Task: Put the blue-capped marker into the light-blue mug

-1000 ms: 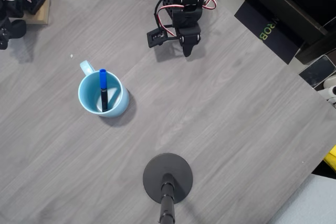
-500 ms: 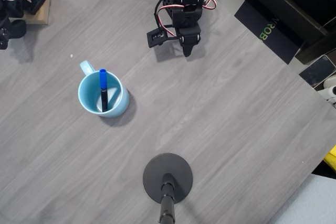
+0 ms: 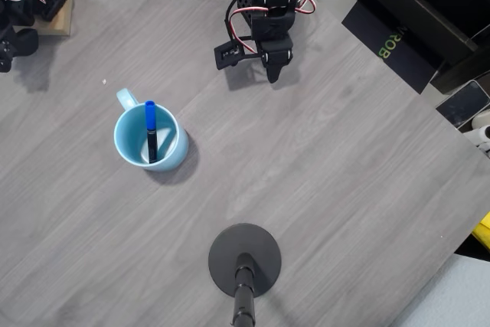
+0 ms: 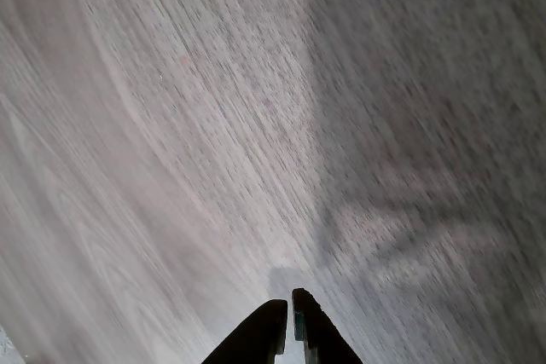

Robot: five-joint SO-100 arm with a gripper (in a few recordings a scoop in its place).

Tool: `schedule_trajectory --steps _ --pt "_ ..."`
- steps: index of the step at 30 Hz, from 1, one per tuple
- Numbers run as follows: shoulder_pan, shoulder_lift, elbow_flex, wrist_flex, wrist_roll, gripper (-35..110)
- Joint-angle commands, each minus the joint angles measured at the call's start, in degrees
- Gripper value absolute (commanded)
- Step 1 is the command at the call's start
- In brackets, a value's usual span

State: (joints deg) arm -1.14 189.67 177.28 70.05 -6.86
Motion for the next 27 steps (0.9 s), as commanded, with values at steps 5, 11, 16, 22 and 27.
schedule_trajectory --steps 5,11,16,22,27 --pt "0.2 1.6 0.1 0.9 0.3 0" --pt "0.2 1.6 0.1 0.9 0.3 0" --pt "-2.7 1.6 0.1 0.9 0.3 0" --pt "4.8 1.5 0.1 1.2 -29.5 0" --pt "10.1 1.5 0.1 -0.6 -61.0 1"
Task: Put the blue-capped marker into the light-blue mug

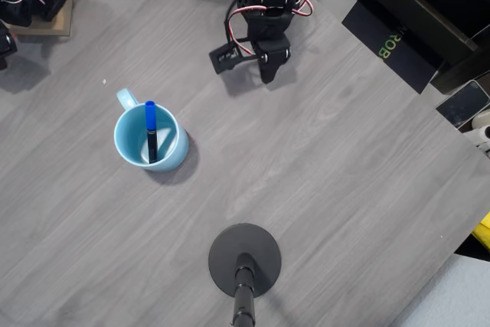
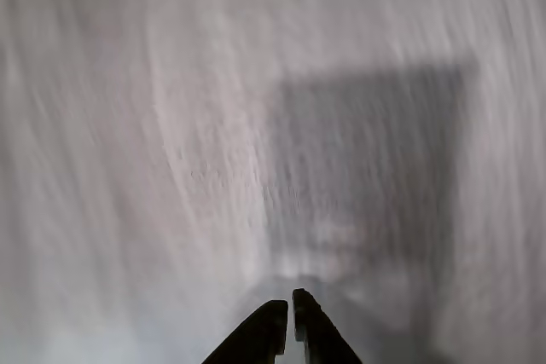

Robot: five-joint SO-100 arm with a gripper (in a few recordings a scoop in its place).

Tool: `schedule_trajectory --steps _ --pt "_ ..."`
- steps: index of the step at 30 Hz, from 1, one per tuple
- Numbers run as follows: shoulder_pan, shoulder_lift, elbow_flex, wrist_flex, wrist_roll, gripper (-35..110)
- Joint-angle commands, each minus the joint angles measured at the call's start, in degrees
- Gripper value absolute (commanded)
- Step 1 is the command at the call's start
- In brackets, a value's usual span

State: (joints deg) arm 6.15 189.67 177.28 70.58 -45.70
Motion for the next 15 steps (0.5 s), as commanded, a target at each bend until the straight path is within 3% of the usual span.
schedule_trajectory --steps 1,7,15 --pt "3.3 1.5 0.1 -1.8 -22.1 2" --pt "3.3 1.4 0.1 6.7 -21.9 8" --pt "3.2 1.4 0.1 6.7 -21.9 8"
